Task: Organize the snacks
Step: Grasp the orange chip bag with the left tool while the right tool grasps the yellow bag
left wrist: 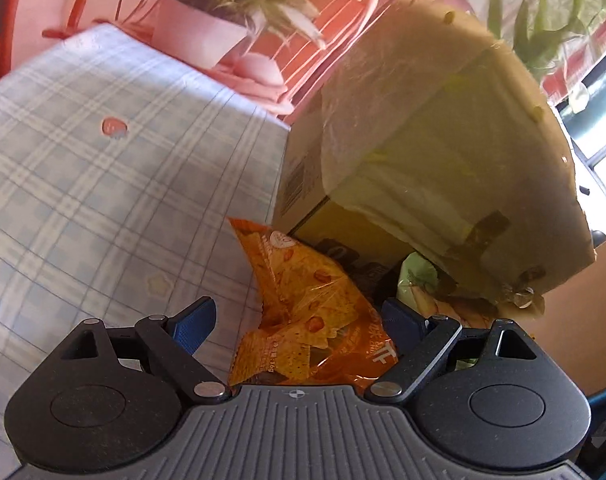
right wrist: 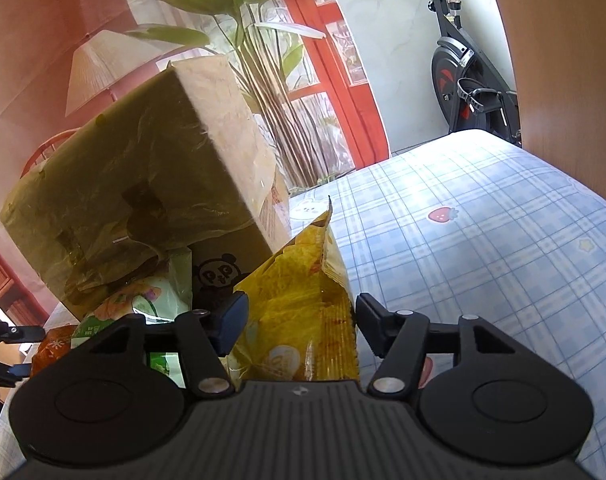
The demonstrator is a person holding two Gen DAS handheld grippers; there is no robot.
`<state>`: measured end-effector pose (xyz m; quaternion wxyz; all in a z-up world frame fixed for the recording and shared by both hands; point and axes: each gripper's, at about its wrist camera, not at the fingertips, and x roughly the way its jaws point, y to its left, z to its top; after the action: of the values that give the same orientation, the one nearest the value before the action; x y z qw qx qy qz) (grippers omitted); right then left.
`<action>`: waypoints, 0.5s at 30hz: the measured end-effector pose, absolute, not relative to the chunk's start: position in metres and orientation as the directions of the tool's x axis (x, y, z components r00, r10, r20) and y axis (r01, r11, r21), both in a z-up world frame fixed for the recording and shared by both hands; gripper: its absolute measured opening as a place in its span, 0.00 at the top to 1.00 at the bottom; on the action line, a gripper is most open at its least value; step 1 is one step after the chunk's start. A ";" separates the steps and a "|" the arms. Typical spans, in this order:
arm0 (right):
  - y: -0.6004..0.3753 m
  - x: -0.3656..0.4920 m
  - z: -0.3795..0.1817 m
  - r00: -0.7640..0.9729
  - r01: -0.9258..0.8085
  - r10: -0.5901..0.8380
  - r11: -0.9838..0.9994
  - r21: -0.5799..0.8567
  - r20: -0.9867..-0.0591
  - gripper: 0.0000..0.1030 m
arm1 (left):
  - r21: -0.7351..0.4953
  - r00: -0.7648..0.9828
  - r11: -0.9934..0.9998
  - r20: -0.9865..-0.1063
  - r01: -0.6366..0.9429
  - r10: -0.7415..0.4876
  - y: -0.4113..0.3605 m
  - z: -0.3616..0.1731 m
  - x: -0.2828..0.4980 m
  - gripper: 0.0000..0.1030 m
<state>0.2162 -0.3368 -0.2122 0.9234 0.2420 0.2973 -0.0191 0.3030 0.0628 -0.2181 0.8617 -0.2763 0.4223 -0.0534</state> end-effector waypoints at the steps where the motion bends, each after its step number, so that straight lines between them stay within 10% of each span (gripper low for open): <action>1: -0.336 0.216 -0.212 0.822 0.177 0.109 0.884 0.433 -0.558 0.40 | -0.523 0.633 0.841 -0.700 -0.138 -0.332 0.062 -0.221 0.304 0.11; 15: -0.332 0.218 -0.211 0.817 0.180 0.106 0.887 0.425 -0.567 0.40 | -0.600 0.626 0.789 -0.669 -0.134 -0.402 0.056 -0.241 0.321 0.13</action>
<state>0.2185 -0.3325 -0.2115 0.9233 0.2368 0.3019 -0.0198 0.3209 0.0561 -0.2407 0.8447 -0.3151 0.4253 -0.0791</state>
